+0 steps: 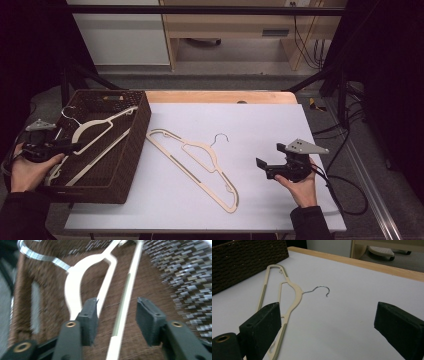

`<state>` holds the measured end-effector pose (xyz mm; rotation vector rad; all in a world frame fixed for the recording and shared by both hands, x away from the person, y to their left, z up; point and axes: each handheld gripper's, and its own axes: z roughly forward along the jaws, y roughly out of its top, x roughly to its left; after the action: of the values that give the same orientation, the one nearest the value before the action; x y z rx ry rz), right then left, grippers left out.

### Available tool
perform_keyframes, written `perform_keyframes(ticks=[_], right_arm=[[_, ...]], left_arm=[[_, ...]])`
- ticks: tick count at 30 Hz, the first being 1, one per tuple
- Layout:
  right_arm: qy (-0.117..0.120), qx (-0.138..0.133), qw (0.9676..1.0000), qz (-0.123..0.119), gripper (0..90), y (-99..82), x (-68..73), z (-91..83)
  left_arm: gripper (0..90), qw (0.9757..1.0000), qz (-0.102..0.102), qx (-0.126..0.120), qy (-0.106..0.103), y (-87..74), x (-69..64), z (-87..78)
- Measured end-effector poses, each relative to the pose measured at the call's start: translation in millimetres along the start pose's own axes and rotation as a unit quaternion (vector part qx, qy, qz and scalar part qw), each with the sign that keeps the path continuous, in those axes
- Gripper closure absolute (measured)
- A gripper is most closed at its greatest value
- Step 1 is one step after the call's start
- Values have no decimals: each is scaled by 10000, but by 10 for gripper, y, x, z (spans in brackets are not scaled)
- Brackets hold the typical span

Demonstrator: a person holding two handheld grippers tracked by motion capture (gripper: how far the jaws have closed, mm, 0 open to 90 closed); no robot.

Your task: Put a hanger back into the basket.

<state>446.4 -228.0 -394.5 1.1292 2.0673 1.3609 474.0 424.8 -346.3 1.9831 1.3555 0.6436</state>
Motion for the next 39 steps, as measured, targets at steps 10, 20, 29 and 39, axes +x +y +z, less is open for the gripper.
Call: perform_keyframes(ticks=[10, 20, 29, 39], right_arm=[[96, 197, 9997, -51, 89, 54, 142, 92], [324, 618, 9973, -220, 106, 36, 382, 301], [429, 1085, 9928, -271, 161, -72, 537, 545], [418, 1523, 9862, -491, 294, -215, 647, 787]], left_arm=[[259, 9875, 337, -1171, -1003, 134, -709, -179], [121, 9747, 657, -1533, -1487, 125, -1258, -33], [100, 9700, 771, -1544, -1714, 67, -1488, 71], [105, 9690, 874, -1526, -1737, 19, -1601, 98]])
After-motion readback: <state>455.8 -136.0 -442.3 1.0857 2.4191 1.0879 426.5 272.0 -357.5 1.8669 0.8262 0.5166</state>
